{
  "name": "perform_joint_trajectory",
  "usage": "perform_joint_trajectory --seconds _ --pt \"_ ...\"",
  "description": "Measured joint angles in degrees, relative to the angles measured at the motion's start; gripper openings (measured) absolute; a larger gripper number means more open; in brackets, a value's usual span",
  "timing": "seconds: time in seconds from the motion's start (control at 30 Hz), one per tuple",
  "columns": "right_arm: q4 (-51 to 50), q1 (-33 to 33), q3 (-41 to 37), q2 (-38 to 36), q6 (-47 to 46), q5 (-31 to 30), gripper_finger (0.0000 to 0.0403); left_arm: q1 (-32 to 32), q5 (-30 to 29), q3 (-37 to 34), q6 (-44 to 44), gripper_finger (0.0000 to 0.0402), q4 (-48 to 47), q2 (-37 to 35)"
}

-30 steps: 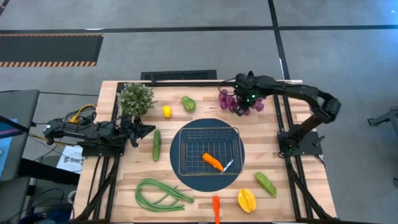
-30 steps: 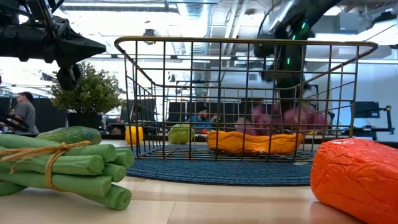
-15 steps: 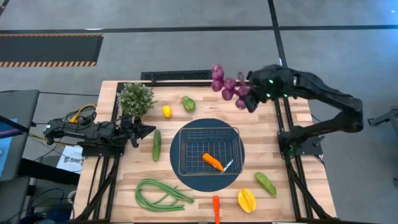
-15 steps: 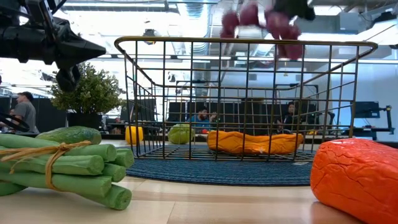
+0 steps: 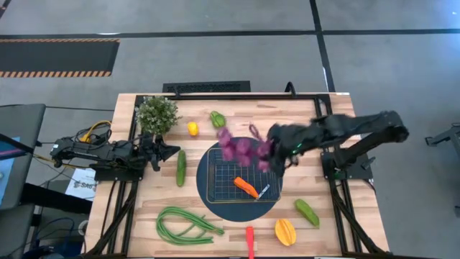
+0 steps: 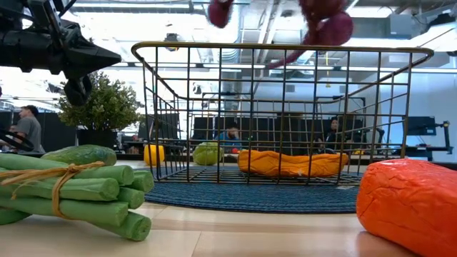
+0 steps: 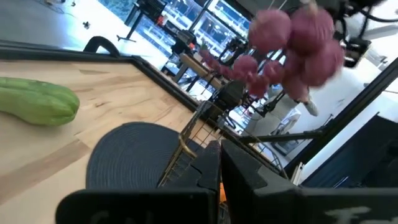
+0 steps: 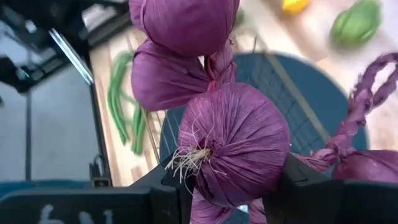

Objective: Build produce basket
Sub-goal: Put the purple garlic into the gold wire basket

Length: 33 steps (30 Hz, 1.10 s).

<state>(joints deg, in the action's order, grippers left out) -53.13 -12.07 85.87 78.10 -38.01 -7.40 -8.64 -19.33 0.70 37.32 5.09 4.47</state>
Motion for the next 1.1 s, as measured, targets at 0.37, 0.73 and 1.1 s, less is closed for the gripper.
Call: perform_joint_trajectory --seconds 0.37,0.73,1.1 --pt "-1.3 -3.3 0.0 12.0 -2.6 0.3 0.0138 0.0 1.6 0.0 0.0 0.0000 -0.7 0.0" --pt "-2.0 -2.3 0.0 21.5 -1.5 2.7 0.0138 0.0 2.5 0.0 0.0 0.0000 -0.9 0.0" --pt "-1.4 -1.7 0.0 29.3 1.2 4.1 0.0138 0.0 2.5 0.0 0.0 0.0000 -1.1 0.0"
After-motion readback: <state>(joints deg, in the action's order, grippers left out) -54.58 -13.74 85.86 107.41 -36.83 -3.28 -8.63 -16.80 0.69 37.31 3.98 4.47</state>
